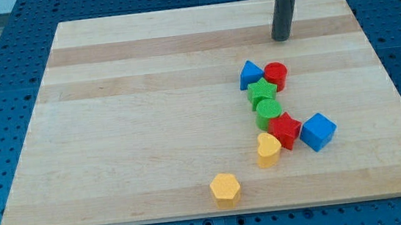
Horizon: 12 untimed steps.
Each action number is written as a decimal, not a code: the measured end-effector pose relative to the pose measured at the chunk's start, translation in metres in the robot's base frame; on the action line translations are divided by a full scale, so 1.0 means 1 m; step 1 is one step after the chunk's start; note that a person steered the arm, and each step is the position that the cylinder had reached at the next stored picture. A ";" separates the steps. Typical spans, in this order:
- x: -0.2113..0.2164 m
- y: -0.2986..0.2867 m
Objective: Place red circle to the top of the green star
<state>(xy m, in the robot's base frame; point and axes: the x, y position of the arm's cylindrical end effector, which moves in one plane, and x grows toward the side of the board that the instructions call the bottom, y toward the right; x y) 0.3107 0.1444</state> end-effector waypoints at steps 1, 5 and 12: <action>0.020 0.018; 0.084 0.039; 0.103 -0.042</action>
